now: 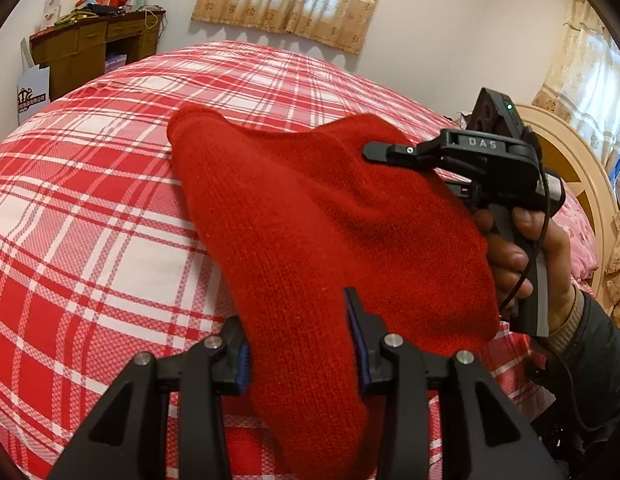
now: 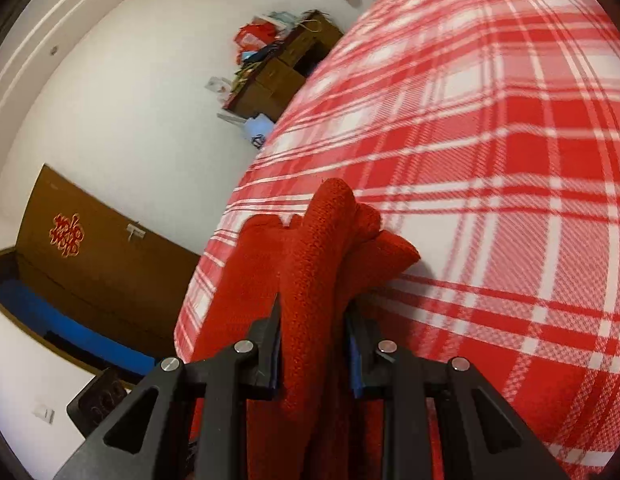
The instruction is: Fold small clothes
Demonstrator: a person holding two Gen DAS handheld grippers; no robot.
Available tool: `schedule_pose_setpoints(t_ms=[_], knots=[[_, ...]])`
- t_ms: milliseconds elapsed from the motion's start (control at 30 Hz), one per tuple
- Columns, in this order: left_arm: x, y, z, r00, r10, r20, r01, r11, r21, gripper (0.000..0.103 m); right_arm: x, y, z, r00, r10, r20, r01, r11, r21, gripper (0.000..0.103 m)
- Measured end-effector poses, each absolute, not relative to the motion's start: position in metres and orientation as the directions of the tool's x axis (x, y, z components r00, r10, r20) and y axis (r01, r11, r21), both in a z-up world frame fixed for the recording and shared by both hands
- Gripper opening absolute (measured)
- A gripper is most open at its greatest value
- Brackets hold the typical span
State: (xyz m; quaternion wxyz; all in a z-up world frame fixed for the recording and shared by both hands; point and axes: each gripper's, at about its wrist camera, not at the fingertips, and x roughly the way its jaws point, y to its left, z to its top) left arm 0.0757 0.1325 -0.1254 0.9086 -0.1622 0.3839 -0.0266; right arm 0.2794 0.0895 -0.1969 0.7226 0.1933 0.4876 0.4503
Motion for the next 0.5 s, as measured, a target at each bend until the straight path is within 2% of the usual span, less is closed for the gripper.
schedule_pose_setpoints(t_ms=[67,200,267,433,500], knots=[[0.075,0.135,-0.129,0.703,-0.167,-0.692,-0.093,0.942,-0.322,0.051,0.281,0.087,-0.204,0.121,0.835,-0.537,-0.447,0.528,0.722,0.027],[0.072,0.135,-0.130,0.704,-0.154,-0.693,-0.103,0.944,-0.315,0.058,0.281,0.083,-0.207,0.133,0.825,-0.549,-0.442,0.545,0.713,0.028],[0.070,0.133,-0.127,0.706,-0.129,-0.697,-0.113,0.950,-0.290,0.066,0.279,0.082,-0.206,0.139,0.819,-0.557,-0.444,0.554,0.704,0.032],[0.056,0.133,-0.109,0.726,-0.068,-0.684,-0.113,0.970,-0.216,0.069,0.273,0.072,-0.196,0.220,0.791,-0.571,-0.431,0.604,0.670,0.034],[0.051,0.137,-0.098,0.757,-0.026,-0.653,-0.135,0.971,-0.195,0.078,0.266,0.060,-0.179,0.292,0.783,-0.549,-0.439,0.620,0.651,0.038]])
